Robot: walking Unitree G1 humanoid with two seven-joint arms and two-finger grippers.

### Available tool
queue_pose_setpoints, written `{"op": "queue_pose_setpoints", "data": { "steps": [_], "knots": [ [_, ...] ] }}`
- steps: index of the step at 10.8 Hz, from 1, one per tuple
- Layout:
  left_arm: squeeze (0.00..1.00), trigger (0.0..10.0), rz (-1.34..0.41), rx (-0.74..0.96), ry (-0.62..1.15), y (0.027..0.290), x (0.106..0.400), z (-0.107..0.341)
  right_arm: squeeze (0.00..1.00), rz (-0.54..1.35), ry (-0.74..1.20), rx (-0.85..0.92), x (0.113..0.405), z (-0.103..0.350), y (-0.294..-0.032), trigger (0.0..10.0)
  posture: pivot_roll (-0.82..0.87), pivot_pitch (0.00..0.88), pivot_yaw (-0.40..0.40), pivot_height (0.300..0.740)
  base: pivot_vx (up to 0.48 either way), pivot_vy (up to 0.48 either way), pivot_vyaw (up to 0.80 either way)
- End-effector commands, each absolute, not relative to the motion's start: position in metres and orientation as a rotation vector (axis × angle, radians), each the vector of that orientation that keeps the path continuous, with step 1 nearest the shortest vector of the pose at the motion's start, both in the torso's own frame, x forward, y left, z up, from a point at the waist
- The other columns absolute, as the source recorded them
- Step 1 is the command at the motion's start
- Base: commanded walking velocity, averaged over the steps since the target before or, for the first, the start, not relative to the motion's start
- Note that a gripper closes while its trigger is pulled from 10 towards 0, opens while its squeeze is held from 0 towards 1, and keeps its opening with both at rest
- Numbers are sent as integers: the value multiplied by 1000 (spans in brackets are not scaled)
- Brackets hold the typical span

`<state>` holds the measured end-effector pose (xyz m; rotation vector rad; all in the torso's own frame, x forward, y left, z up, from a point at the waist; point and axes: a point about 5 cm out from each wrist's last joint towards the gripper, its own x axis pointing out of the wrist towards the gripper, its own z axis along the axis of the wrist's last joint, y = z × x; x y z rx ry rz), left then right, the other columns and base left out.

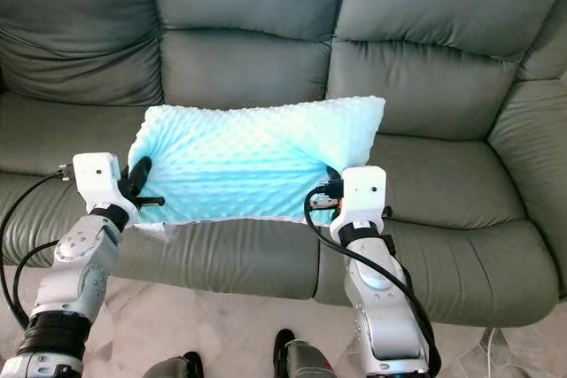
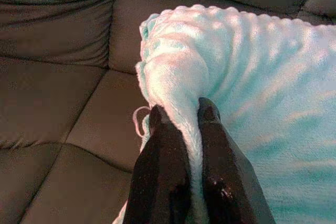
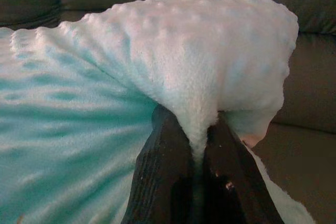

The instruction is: Move the pillow to the sofa

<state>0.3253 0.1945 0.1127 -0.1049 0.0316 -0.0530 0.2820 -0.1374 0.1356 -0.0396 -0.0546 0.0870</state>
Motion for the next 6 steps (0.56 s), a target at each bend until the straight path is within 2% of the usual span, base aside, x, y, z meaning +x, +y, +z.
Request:
{"op": "queue_pose_setpoints", "data": {
  "steps": [1, 4, 6],
  "knots": [
    [0, 10000, -28, -87, 44, 203, 324, 111, 0, 68, -54, -30, 282, 136, -142, 10000, -144, 206, -31, 740, 0, 480, 0],
    [0, 10000, -39, -81, 59, 200, 324, 108, 0, 68, -53, -31, 282, 136, -142, 10000, -143, 204, -29, 740, 0, 480, 0],
    [0, 10000, -74, -66, 31, 195, 322, 110, 0, 66, -50, -31, 282, 135, -142, 10000, -143, 206, -27, 740, 0, 0, 0]
  ]
}}
